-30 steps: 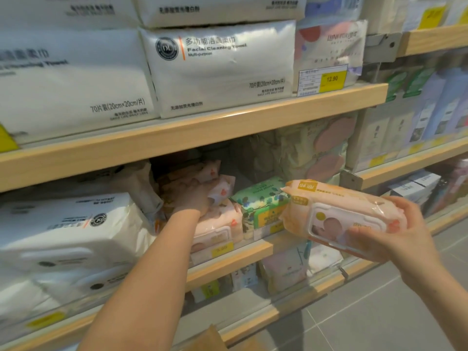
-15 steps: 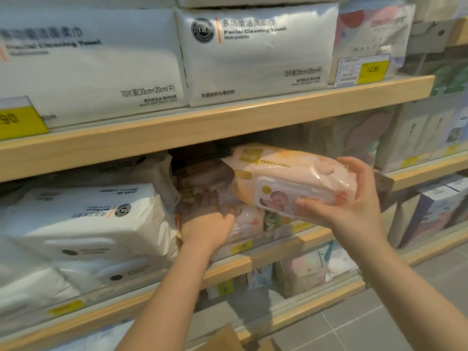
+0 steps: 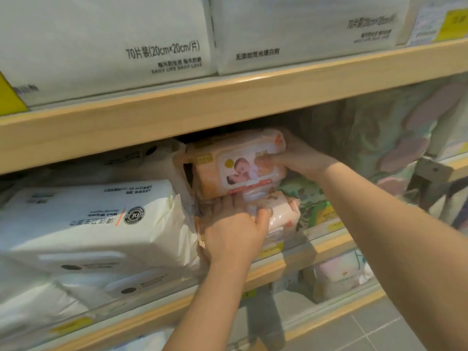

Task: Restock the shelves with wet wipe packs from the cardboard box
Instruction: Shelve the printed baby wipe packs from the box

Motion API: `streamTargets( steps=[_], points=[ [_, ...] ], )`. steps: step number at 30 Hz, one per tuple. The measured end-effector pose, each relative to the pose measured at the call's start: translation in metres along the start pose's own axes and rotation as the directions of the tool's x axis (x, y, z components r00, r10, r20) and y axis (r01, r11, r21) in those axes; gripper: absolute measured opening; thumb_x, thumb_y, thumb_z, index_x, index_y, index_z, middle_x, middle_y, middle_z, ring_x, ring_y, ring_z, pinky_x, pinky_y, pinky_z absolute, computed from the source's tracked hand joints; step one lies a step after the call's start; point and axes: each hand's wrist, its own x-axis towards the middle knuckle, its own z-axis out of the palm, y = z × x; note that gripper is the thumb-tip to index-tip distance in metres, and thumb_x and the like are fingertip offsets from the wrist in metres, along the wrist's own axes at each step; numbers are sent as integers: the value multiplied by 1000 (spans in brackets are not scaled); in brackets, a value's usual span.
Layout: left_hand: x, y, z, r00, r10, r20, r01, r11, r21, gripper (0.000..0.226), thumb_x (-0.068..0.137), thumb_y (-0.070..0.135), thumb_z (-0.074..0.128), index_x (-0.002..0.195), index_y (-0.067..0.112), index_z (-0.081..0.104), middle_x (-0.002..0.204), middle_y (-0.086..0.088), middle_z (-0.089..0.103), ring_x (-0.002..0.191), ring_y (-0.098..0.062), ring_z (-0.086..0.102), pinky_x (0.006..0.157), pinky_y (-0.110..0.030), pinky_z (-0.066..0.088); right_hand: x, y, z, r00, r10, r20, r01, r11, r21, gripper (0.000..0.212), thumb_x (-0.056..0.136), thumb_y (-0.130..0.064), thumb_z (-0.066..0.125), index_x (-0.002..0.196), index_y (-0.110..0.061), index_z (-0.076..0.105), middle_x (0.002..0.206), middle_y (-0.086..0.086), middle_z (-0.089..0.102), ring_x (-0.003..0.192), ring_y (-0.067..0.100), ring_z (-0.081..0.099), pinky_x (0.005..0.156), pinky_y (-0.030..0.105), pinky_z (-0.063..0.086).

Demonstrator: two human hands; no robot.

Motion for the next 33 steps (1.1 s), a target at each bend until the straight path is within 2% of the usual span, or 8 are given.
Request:
streamTargets(
  steps=[6,8,11,14,15,17,20,33],
  points=[
    [-6,-4,2,990,37,-133,-49,995,-91,35,90,41,51,83,11,69,82,-11,62,68,-30,63,55,-29,47,-9,5,4,998,-53,-38,55,998,35,87,65,-17,85,138,-22,38,123,-1,58,113,14,57,94,34,51],
    [-9,-3,0,983,60,-176,-54,998,38,28,69,37,75,62,12,64,59,-7,56,44,-23,56,39,-23,41,-12,2,4,997,-61,-53,61,998,-3,86,66,-16,84,138,-23,38,122,-3,56,111,13,56,91,29,51],
    [-11,2,-3,980,56,-191,-29,989,145,36,47,48,84,51,19,65,49,-1,59,40,-18,57,36,-21,39,-16,-3,5,993,-82,-89,76,995,-65,84,63,-20,86,133,-22,41,120,-3,57,109,13,57,86,25,50],
    [-7,-2,4,955,40,-293,-3,992,128,34,48,49,82,63,19,73,65,-5,68,59,-19,67,51,-24,49,-23,-2,8,990,-87,-110,79,994,-77,84,64,-23,86,134,-23,40,118,-5,57,106,10,56,80,18,47],
    [-4,-5,10,942,53,-331,-16,993,115,45,59,50,74,90,17,75,94,-12,71,88,-21,68,75,-31,52,-26,-1,8,991,-86,-104,77,994,-81,83,64,-24,85,134,-23,40,118,-5,57,105,10,56,79,17,47],
    [0,-11,20,951,69,-303,-46,996,82,73,77,49,49,142,18,38,150,-14,32,139,-29,30,111,-48,20,-28,2,9,992,-83,-98,74,993,-87,81,66,-26,84,134,-24,41,116,-5,58,103,10,57,77,18,48],
    [2,-11,22,956,39,-289,-21,998,64,81,78,49,41,150,21,17,156,-12,15,142,-33,15,110,-59,13,-31,8,16,991,-72,-109,67,996,-51,80,67,-25,83,134,-26,40,114,-6,58,98,7,58,76,19,50],
    [2,-16,15,941,49,-334,-55,998,-7,77,74,44,41,143,14,29,149,-10,32,136,-27,26,108,-58,23,-35,2,11,980,-69,-189,66,998,-19,103,66,-26,84,148,-28,21,143,0,40,123,12,44,96,26,43]
  ],
)
